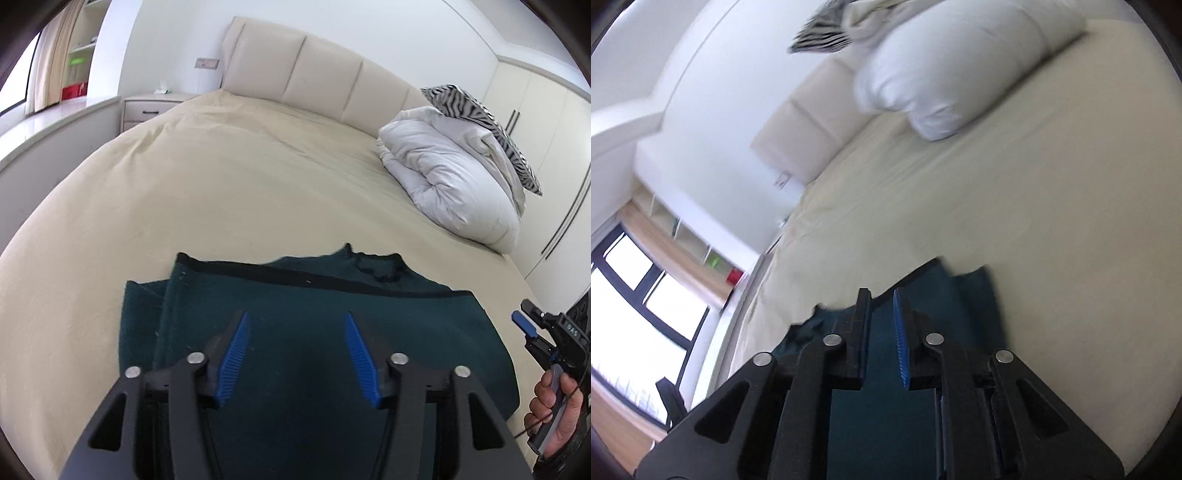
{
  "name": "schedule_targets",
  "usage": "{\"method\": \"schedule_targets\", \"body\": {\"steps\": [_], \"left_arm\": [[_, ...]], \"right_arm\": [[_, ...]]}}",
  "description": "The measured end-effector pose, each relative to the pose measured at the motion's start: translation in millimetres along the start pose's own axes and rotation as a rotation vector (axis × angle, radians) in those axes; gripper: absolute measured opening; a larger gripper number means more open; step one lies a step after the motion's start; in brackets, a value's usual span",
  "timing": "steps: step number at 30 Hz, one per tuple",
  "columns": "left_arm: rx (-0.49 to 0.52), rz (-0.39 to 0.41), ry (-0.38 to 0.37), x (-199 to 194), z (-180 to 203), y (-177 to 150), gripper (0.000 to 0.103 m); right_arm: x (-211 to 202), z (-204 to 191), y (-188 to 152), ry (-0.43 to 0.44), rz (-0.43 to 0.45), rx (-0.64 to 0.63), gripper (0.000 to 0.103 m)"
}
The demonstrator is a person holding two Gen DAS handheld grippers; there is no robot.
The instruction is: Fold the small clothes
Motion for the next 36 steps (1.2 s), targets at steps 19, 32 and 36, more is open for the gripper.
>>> {"method": "schedule_targets", "body": {"steps": [19, 32, 36], "left_arm": [[-0.042, -0.046, -0.033, -6, 14, -32, 0.076], [0.022, -0.130, -0.053, 33, 43, -47, 0.076], [0.002, -0.146, -0.085, 42, 34, -50, 0.076]], "right_arm": [[-65, 115, -28, -0.029, -0.015, 0.280, 0.053], [3, 87, -51, 0.001, -0.275, 0.272, 0.053], [7, 84, -54, 0.080, -0.350, 0.279, 0.053]]}}
Point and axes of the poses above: each gripper's, at about its wrist camera, not at the fingertips, and x roughly the way its jaws point, z to its right, y to its top, the point moved 7 cm from there along x, roughly the way its jaws point, and after that the axes turned 12 degrees about -z, right-handed, at the moved point
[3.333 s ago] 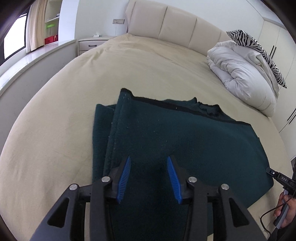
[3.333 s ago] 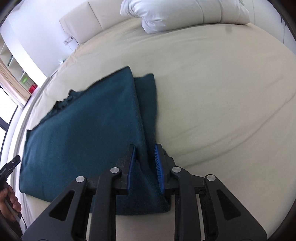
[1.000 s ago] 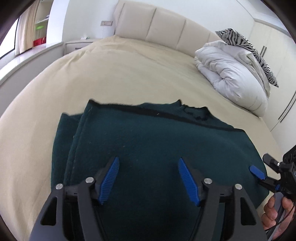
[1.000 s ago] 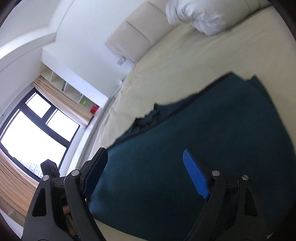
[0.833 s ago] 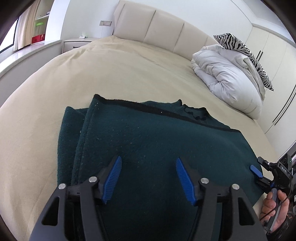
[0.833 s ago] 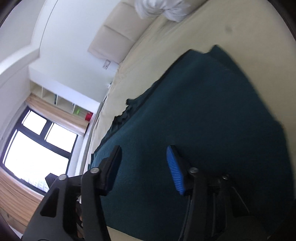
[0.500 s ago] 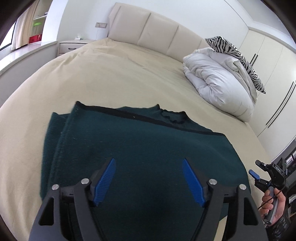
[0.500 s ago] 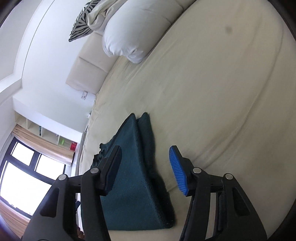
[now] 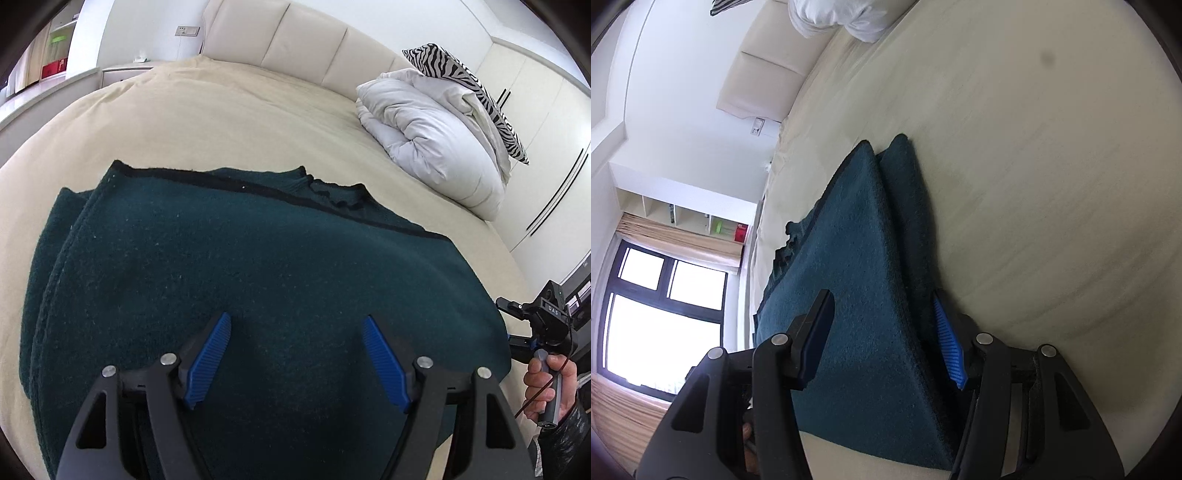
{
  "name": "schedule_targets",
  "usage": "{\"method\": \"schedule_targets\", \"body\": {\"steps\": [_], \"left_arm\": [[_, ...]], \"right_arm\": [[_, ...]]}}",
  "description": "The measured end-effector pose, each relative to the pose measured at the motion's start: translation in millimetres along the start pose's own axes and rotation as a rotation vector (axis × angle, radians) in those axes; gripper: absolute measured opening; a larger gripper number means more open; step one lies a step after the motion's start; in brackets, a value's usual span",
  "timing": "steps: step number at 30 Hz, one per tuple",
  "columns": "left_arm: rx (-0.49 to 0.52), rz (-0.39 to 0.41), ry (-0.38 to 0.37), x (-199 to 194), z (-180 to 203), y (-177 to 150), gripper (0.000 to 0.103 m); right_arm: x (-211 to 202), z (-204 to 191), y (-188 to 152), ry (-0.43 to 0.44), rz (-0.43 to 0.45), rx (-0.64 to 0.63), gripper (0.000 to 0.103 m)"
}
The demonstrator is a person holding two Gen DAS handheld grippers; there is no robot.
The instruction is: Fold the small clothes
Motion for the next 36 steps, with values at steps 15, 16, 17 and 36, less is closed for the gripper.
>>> {"method": "schedule_targets", "body": {"steps": [15, 16, 17, 36], "left_arm": [[-0.026, -0.045, -0.024, 4, -4, 1, 0.077], [-0.029, -0.048, -0.031, 4, -4, 2, 0.077], [-0.030, -0.053, -0.035, 4, -5, 2, 0.077], [-0.049, -0.063, -0.053, 2, -6, 3, 0.076]], "right_arm": [[25, -2, -1, 0.022, -0.049, 0.033, 0.016], [24, -3, 0, 0.009, -0.035, 0.031, 0.016], [23, -3, 0, -0.004, -0.021, 0.032, 0.016], [1, -3, 4, -0.171, 0.051, -0.001, 0.013]]}}
Point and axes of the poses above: each gripper's, at about its wrist camera, not at the fingertips, and x roughly the way its jaws point, z to its right, y to its top, the point moved 7 cm from there along x, roughly the way its jaws point, and after that the axes turned 12 degrees about -z, right-handed, at the moved point
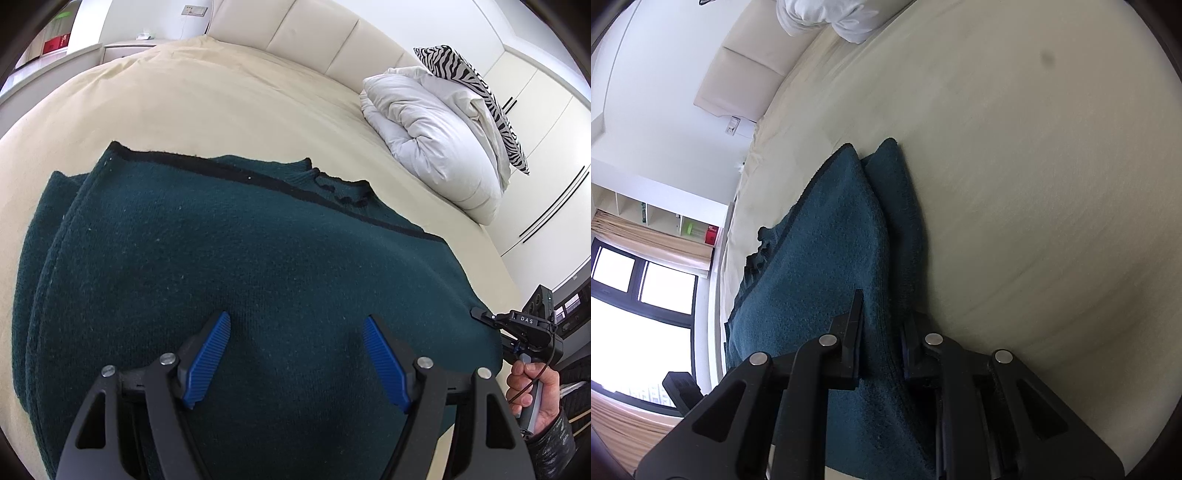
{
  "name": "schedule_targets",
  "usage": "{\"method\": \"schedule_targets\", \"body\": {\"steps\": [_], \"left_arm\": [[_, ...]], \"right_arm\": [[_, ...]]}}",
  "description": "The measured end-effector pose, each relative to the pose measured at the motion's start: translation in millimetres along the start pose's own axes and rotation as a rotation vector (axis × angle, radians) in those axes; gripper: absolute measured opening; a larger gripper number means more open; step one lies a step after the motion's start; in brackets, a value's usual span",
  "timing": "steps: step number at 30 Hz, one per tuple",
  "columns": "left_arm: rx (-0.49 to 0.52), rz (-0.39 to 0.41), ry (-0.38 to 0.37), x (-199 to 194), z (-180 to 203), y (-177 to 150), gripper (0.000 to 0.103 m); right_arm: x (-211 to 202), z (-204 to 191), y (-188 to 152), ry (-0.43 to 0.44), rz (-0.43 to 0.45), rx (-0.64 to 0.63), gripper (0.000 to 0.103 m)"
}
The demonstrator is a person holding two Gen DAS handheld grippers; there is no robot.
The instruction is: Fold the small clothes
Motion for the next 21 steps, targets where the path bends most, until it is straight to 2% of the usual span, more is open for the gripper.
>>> {"method": "schedule_targets", "body": {"steps": [5, 10, 14, 17, 19, 21], "left_arm": [[-0.027, 0.001, -0.028, -1, -3, 3, 0.077], [-0.080, 0.004, -0.106, -8, -9, 7, 0.077], [-0.187, 0.049, -0.231, -28, -26, 10, 0.077], [-0.273, 0.099, -0.326, -45, -49, 13, 0.077], [-0.317, 0.108, -0.418, -50, -61, 12, 0.076], [-0.343, 0.108, -0.487, -52, -66, 12, 0.076]], "right_arm": [[-9, -9, 0, -0.055, 0.033, -0.037, 0.012], [-27, -41, -1, -0.156, 0.087, -0.133, 0.012], [-33, -118, -11, -0.285, 0.142, -0.348, 0.012], [-15, -198, -40, -0.354, 0.144, -0.580, 0.012], [14, -249, -75, -0.371, 0.105, -0.742, 0.012], [55, -281, -113, -0.366, 0.017, -0.864, 0.012]]}}
Point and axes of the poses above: each gripper's, at about its wrist camera, not at the fingertips, and x roughly the way its jaws point, z to its right, y to its top, the point moved 7 cm from there along x, roughly the way its jaws point, and after that the axes turned 12 degrees about -z, right-handed, at the moved point
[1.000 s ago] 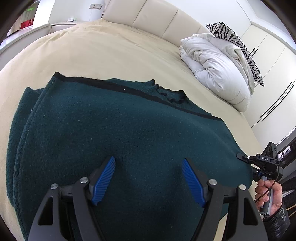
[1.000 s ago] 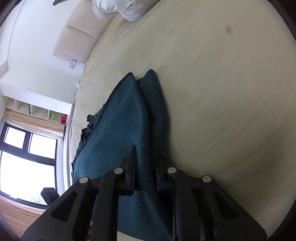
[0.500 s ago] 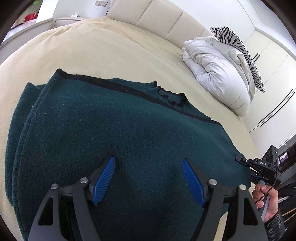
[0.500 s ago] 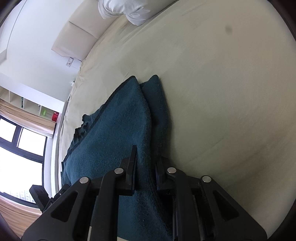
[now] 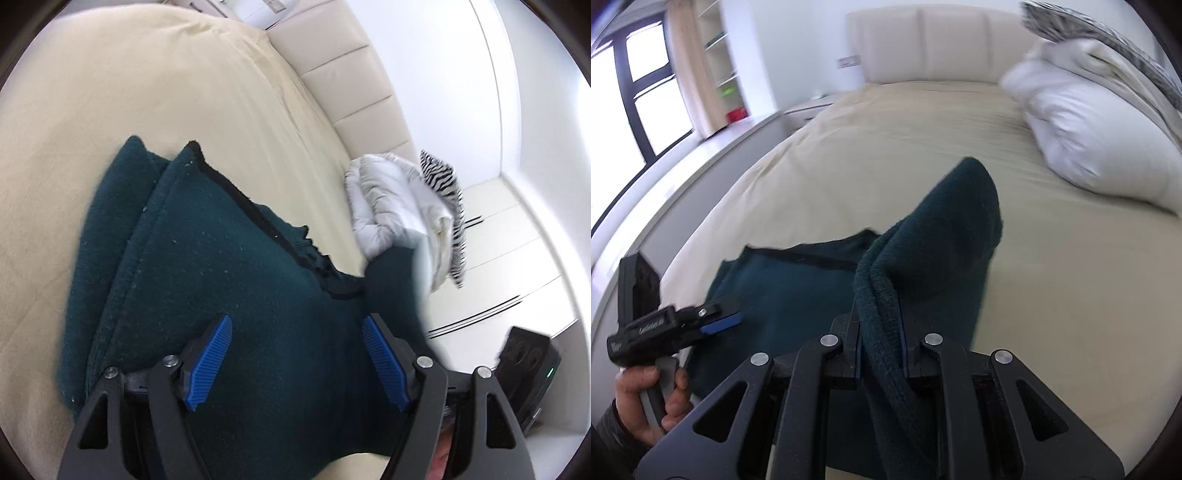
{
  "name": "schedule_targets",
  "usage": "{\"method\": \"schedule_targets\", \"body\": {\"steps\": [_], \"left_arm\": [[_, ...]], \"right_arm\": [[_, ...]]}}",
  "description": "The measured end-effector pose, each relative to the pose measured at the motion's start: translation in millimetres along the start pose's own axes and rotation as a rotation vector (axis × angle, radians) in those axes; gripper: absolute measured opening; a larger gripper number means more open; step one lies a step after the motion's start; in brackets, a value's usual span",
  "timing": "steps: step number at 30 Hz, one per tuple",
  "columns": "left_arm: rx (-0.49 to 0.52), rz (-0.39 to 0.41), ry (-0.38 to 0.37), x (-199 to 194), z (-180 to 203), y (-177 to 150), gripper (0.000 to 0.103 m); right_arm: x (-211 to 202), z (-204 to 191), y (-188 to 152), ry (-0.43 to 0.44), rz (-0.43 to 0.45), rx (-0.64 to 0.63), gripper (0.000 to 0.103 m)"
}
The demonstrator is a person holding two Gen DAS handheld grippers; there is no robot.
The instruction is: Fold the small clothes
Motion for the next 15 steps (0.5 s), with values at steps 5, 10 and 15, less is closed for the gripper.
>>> {"method": "schedule_targets", "body": {"steps": [5, 10, 15], "left_arm": [[-0.008, -0.028, -0.013, 6, 1, 2, 0.077], [-0.008, -0.079, 0.024, 22, 12, 7, 0.082], [0.019, -0.145, 0.084, 44, 22, 1, 0.082]], "right_arm": [[76, -72, -24, 0.147, -0.198, -0.082, 0.018], [64, -66, -36, 0.215, -0.144, -0.059, 0.057], [21, -71, -77, 0.247, -0.092, -0.130, 0.061]]}}
Point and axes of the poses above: each gripper's, at about its wrist camera, not at the fingertips, and x roughly the way its jaws point, z to its right, y to its top, the point moved 7 cm from there along x, roughly the way its jaws point, and after that the axes turned 12 degrees about -z, right-handed, at the moved point
